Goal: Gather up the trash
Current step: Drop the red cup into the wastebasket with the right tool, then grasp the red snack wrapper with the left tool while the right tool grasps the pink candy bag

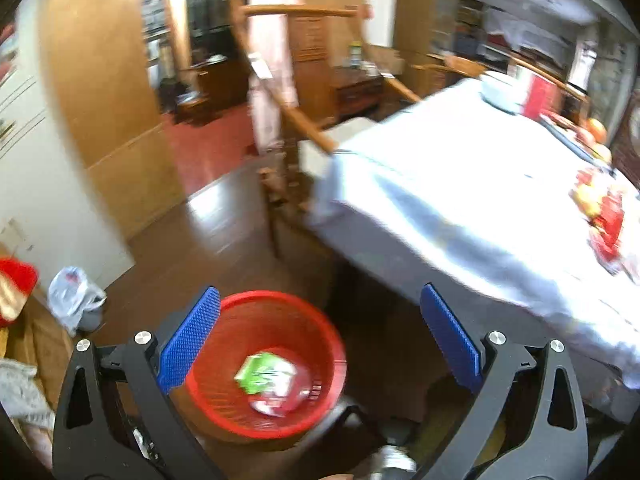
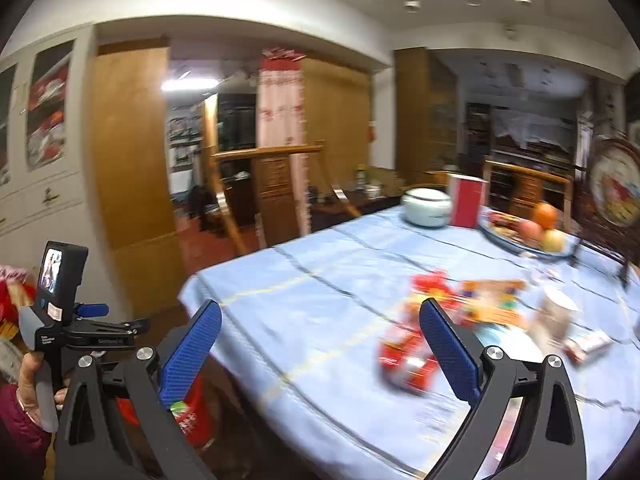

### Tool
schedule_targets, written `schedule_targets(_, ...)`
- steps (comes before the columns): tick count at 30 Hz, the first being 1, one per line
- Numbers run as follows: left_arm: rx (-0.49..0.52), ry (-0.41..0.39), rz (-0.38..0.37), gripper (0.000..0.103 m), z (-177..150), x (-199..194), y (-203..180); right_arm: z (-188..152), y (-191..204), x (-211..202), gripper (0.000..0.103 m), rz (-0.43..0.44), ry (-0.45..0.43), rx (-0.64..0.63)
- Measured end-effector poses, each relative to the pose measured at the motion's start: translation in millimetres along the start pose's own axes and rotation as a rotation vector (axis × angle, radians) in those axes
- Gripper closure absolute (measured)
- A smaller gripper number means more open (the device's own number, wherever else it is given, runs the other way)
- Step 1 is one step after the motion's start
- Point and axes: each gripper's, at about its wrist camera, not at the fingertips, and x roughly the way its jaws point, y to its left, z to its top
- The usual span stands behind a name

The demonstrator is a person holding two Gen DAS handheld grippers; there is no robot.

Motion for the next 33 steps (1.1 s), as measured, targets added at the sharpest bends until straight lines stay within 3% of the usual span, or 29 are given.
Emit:
schedule_targets(4,0.076,-0.006,-0.085,0.007,5,-6,-52,-19,-63,-31,0.006,-0.051,0.000,0.095)
schedule_targets(8,0.132,-0.013,-0.158,0.007,6,-10,-97,-47,-100,-55,0.006,-0.105,0.018,0.183)
schedule_targets(14,0.162,0.022,-0.240,0.007,1,-4,-146,-94,-151,-66,0.006,-0.202,0.119,0.256)
schedule_targets(18,0.194,0.034,-0.246,0.007,-2,-3,-166,-108,-159,-54,0.006,-0.222,0.176,0.276)
schedule_targets(27,0.221,0.049,-0.262,0.007,6,2,-185,-103,-156,-11,0.006,-0.170,0.268,0.341)
schedule_targets(31,0.248,0.037,-0.281,0.007,15,3,-208,-100,-149,8,0.006,-0.215,0.338,0.305)
schedule_targets(33,0.270,0.034,-0.298,0.007,19,4,-221,-101,-148,10,0.024,-0.237,0.329,0.281)
